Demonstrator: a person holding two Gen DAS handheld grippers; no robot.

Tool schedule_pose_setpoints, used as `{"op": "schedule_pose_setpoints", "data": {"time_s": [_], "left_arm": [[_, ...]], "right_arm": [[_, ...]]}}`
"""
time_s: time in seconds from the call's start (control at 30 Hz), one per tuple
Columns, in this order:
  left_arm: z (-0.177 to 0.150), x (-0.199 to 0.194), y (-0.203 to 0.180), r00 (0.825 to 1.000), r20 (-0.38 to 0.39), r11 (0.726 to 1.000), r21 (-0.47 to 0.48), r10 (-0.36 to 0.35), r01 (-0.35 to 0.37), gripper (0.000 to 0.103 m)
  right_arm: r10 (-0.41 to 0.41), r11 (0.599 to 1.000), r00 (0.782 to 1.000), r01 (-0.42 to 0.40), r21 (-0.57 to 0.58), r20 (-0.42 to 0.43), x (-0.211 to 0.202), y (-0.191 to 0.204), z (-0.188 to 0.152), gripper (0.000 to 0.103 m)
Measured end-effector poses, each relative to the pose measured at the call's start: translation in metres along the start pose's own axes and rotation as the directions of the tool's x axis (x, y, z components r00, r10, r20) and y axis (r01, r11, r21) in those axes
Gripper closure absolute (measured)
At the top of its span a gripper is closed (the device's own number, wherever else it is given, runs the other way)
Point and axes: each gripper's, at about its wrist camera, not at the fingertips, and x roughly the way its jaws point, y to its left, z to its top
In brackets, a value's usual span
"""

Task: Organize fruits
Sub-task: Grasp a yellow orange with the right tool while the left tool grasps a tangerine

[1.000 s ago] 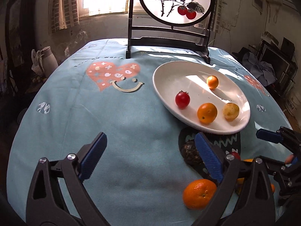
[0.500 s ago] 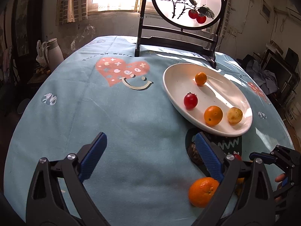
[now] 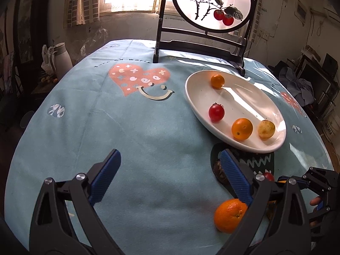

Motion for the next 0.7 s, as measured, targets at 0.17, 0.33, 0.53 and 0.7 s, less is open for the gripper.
{"op": "schedule_pose_setpoints", "data": {"time_s": [0.17, 0.33, 0.53, 0.7], "left_arm": [[0.000, 0.000, 0.001, 1.000, -0.006, 1.000, -0.003, -0.001, 0.001, 0.007], [0.000, 0.001, 0.001, 1.000, -0.013, 1.000, 0.000, 0.001, -0.001, 0.007], [-0.006, -0.008, -0.015, 0.990, -0.054, 0.980, 0.148, -0.129, 0.136, 0.007], [-0.030, -0.024, -0.047, 0.950, -0.120, 0.881, 0.355, -0.289, 0.313, 0.008]], "right_arm": [[-0.008, 1.000, 1.000, 0.008, -0.018, 0.001, 0.000, 0.002, -0.001, 0.061], [0.002, 1.000, 1.000, -0.002, 0.003, 0.009, -0.002, -0.001, 0.000, 0.063], [0.027, 0.991, 0.994, -0.041, 0.127, 0.108, -0.024, -0.024, 0.004, 0.063], [0.009, 0.979, 0.993, -0.032, 0.199, 0.117, -0.027, -0.039, 0.004, 0.063]]}}
